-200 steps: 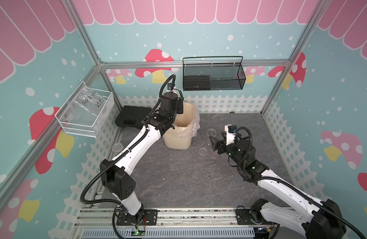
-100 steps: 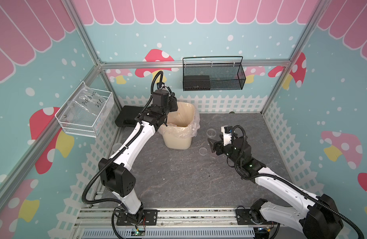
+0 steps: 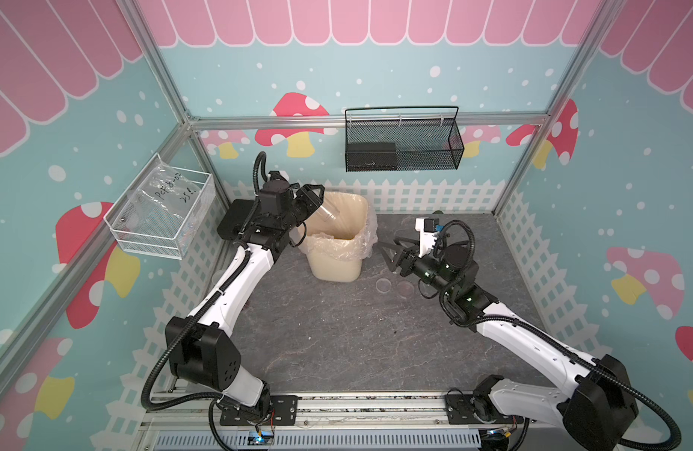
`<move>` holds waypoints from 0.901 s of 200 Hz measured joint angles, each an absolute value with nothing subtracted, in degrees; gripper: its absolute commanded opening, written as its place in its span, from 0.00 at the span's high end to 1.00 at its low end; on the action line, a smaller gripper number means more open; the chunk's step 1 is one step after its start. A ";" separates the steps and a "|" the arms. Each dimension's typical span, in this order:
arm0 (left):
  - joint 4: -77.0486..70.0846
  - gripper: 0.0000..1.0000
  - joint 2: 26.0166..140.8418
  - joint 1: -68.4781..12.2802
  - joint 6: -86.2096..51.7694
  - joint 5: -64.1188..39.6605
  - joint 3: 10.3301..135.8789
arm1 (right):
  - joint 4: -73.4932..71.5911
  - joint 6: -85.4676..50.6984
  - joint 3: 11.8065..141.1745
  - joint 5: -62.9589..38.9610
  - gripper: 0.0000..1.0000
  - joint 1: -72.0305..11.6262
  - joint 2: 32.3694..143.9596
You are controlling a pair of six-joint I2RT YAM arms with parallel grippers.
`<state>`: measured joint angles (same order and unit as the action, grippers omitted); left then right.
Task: Empty the moldy dried flower tea in the jars
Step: Pour the moldy dried flower tea into the trash bin.
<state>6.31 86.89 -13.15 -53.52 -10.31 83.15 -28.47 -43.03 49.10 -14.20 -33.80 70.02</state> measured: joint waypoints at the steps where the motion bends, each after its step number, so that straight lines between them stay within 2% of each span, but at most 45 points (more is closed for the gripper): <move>1: 6.17 1.00 86.76 -13.10 -53.82 -10.41 83.02 | -28.67 -43.24 49.17 -14.31 0.19 -33.80 70.15; 53: -6.87 1.00 82.37 -11.49 -70.22 -16.10 75.18 | -39.11 -55.07 58.41 -20.49 0.18 -34.79 81.58; 93: -10.52 1.00 82.37 -11.53 -75.79 -18.39 71.92 | -42.54 -59.22 65.71 -22.63 0.18 -36.82 87.77; 180: -13.61 1.00 81.08 -11.88 -78.04 -20.27 70.06 | -42.96 -62.92 75.26 -25.47 0.51 -38.81 96.97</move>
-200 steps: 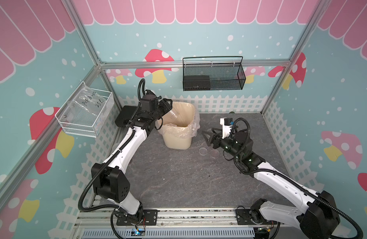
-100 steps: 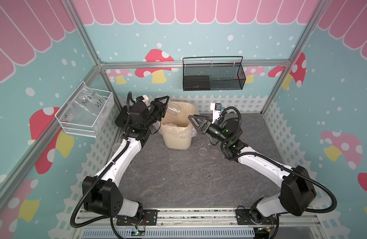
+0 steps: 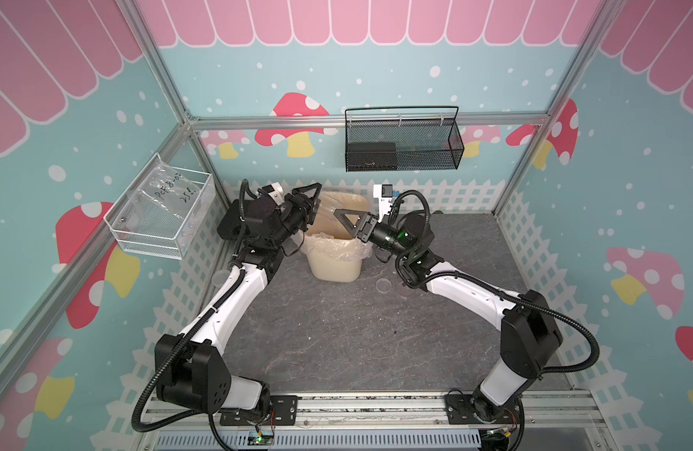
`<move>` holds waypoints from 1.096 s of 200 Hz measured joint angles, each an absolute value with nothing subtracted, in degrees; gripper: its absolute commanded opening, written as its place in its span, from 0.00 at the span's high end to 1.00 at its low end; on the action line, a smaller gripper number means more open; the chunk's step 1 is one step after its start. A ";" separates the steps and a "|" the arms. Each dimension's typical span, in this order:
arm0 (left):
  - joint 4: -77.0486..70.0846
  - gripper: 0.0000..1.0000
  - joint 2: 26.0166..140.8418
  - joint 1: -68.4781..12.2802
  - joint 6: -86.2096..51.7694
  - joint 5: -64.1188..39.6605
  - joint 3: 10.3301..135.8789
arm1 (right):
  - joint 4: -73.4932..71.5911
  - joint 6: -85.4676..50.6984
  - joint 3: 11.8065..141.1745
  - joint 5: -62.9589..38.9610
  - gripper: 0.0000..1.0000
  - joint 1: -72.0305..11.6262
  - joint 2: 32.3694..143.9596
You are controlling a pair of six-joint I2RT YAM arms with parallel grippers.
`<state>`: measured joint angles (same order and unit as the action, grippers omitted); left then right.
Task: Empty the moldy dried flower tea in the jars
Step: Pour the moldy dried flower tea into the trash bin, then place the jar at the center of the board.
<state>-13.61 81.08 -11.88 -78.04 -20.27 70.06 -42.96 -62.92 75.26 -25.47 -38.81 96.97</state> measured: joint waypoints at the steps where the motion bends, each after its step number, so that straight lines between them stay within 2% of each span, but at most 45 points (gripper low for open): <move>1: -13.63 1.00 81.08 -11.90 -78.04 -20.27 70.06 | -42.96 -62.85 75.29 -25.52 0.51 -38.81 96.99; 44: -13.85 1.00 80.66 -12.56 -77.97 -20.47 69.91 | -42.09 -63.33 77.28 -25.80 0.65 -39.13 98.67; 87: -13.34 0.99 79.75 -13.21 -77.52 -20.12 68.84 | -42.00 -63.02 78.63 -26.96 0.97 -39.46 100.18; 107: -13.39 0.81 78.63 -13.26 -78.24 -19.73 68.10 | -43.09 -63.05 78.63 -28.47 1.00 -39.44 100.16; 133: -13.54 0.46 76.07 -13.58 -77.08 -18.37 66.48 | -43.57 -62.11 78.32 -29.71 1.00 -39.81 99.61; 160: -10.22 0.18 73.30 -15.27 -70.00 -16.71 65.54 | -43.53 -59.94 76.58 -29.95 1.00 -40.64 97.27; 198: -1.13 0.02 67.53 -19.05 -54.02 -10.48 65.49 | -38.44 -55.64 73.19 -28.12 1.00 -40.49 92.18; 219: 2.79 0.00 62.78 -20.43 -44.80 -5.32 64.66 | -33.82 -52.23 71.05 -26.81 1.00 -40.53 88.62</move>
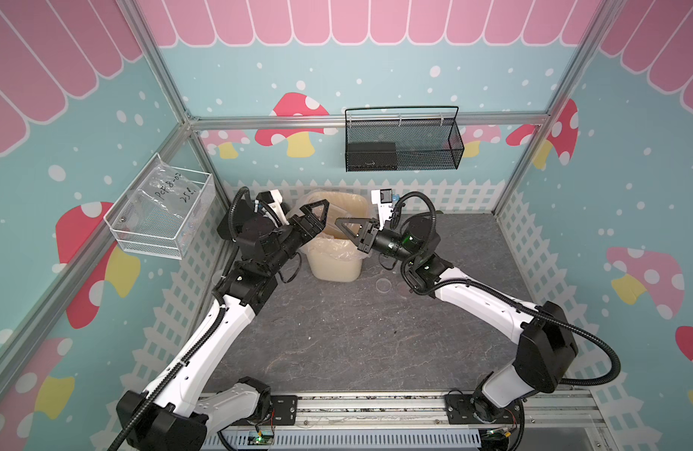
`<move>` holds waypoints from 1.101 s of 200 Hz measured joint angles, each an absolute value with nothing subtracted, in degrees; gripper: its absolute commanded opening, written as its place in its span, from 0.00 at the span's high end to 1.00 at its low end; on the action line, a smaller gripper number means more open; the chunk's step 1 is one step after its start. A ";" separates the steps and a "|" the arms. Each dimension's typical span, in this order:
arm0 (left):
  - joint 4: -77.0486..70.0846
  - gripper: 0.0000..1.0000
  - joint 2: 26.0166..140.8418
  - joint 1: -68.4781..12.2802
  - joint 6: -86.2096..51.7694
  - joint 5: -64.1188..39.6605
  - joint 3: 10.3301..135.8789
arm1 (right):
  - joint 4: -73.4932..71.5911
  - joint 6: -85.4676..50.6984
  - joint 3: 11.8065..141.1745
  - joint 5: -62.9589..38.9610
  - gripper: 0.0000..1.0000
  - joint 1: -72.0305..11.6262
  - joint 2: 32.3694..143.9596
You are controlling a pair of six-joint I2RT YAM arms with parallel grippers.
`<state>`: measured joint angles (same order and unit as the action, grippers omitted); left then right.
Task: Empty the moldy dried flower tea in the jars
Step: Place the jar at the center of the board.
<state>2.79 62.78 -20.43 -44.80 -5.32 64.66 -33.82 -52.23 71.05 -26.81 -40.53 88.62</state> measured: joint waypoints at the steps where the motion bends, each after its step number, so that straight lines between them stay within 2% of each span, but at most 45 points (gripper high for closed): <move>1: 2.90 0.00 62.59 -20.45 -44.49 -5.17 64.60 | -33.61 -52.03 70.96 -26.74 1.00 -40.51 88.49; 45: 5.91 0.01 53.41 -20.64 -28.40 1.08 58.67 | -18.24 -42.48 68.93 -22.76 1.00 -40.51 81.65; 97: 9.02 0.03 47.57 -22.28 -13.30 -2.31 49.58 | 4.71 -31.27 70.11 -17.93 1.00 -40.51 75.83; 156: 13.78 0.02 44.80 -23.03 -7.01 -5.67 48.23 | 26.87 -23.75 71.02 -11.60 1.00 -40.56 74.00; 220: 15.03 0.02 42.41 -23.03 -5.52 -5.63 46.15 | 37.06 -19.92 69.23 -8.27 1.00 -40.56 76.03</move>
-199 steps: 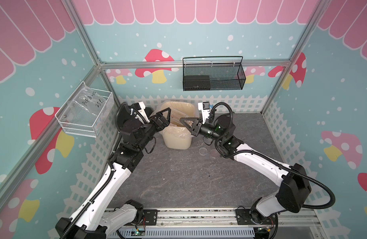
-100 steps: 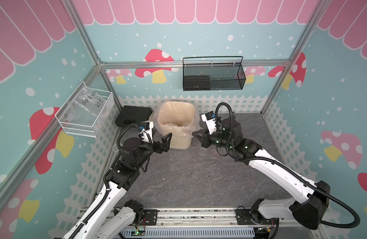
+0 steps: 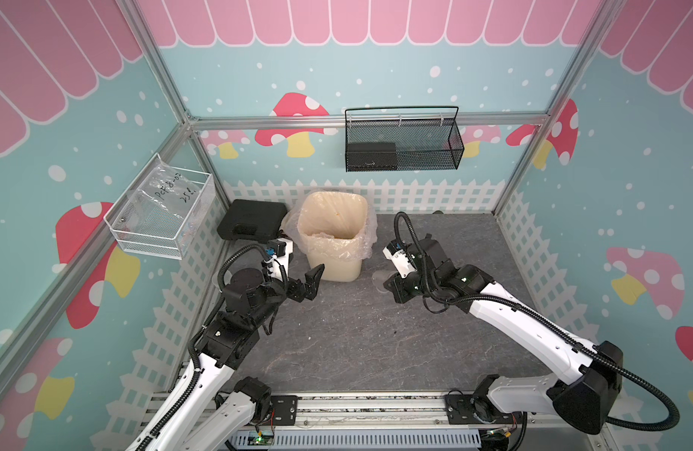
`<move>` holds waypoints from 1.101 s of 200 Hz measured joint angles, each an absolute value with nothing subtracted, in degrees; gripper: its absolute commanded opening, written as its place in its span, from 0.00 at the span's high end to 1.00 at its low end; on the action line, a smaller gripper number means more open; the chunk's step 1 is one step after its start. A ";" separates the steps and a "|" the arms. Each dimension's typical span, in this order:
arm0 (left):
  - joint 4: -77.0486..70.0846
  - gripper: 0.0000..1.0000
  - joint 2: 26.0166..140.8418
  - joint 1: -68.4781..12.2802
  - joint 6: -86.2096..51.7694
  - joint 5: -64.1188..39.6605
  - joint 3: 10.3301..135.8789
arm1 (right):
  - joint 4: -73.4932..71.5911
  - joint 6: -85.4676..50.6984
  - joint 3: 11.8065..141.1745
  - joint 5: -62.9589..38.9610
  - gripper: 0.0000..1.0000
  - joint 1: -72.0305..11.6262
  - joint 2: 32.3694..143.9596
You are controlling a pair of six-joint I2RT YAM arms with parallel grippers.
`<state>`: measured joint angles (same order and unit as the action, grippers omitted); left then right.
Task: Empty the moldy dried flower tea in the jars
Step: Place the jar at the center of the board.
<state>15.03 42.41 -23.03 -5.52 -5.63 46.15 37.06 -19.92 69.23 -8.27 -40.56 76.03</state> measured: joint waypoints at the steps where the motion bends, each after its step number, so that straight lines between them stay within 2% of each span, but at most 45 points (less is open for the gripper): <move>1: 15.03 0.02 42.41 -23.03 -5.52 -5.61 46.13 | 37.21 -19.81 69.23 -8.23 1.00 -40.56 76.25; 45: 15.51 0.02 41.98 -23.03 -5.39 -4.95 45.60 | 40.73 -17.74 69.23 -7.62 0.99 -40.56 84.14; 99: 15.68 0.02 42.11 -23.03 -4.95 -4.27 45.34 | 44.14 -15.00 70.48 -7.14 0.94 -40.56 90.08; 141: 15.86 0.02 42.15 -23.03 -4.99 -4.25 45.32 | 45.80 -13.30 71.02 -7.55 0.88 -40.56 92.75; 220: 16.08 0.03 42.04 -23.03 -5.08 -4.08 45.23 | 48.47 -11.07 76.55 -7.49 0.70 -40.56 97.25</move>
<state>16.08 42.04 -23.03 -5.08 -4.08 45.23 48.47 -11.07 76.55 -7.49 -40.56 97.25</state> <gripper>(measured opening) 0.976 0.281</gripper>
